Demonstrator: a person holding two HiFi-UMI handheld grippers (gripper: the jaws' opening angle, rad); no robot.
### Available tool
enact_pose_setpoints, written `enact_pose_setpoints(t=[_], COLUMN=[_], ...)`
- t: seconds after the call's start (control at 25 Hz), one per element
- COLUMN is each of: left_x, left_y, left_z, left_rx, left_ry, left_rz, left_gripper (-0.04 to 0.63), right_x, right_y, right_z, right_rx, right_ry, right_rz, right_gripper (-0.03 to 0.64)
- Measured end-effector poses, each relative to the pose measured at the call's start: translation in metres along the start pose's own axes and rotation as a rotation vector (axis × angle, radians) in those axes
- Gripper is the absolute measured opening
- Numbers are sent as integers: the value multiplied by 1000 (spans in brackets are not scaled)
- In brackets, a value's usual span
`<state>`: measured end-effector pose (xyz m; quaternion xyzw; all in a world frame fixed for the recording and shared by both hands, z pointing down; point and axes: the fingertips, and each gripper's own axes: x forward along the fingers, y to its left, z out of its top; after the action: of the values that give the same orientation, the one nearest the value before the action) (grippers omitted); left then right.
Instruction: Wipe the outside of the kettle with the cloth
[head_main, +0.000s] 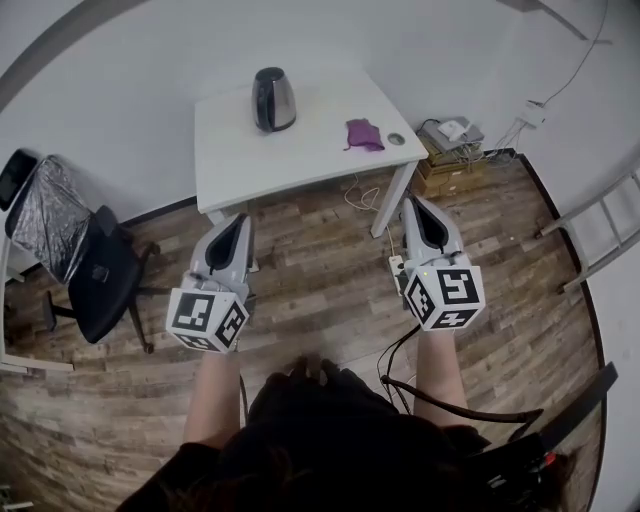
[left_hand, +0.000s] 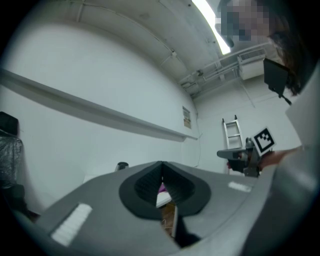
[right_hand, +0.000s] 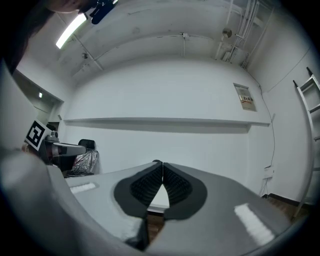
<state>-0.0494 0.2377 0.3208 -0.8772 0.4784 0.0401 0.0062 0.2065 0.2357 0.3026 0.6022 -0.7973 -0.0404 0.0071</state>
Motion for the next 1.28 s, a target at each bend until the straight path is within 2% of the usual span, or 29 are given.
enact_pose_setpoints(t=[0.16, 0.48, 0.76, 1.28], left_x=[-3, 7, 53, 168], left_y=[1, 4, 56, 154], left_z=[-21, -24, -33, -31], left_rx=[-11, 18, 17, 56], left_ry=[38, 43, 49, 62], left_rz=[32, 66, 68, -24], left_gripper=[0, 0, 0, 0], right_x=[1, 25, 84, 212], right_y=[-12, -22, -24, -28], right_z=[-12, -25, -39, -51], right_rx=[7, 35, 39, 28], right_ry=[18, 28, 55, 108], right_rz=[20, 45, 33, -49], right_gripper=[0, 0, 0, 0])
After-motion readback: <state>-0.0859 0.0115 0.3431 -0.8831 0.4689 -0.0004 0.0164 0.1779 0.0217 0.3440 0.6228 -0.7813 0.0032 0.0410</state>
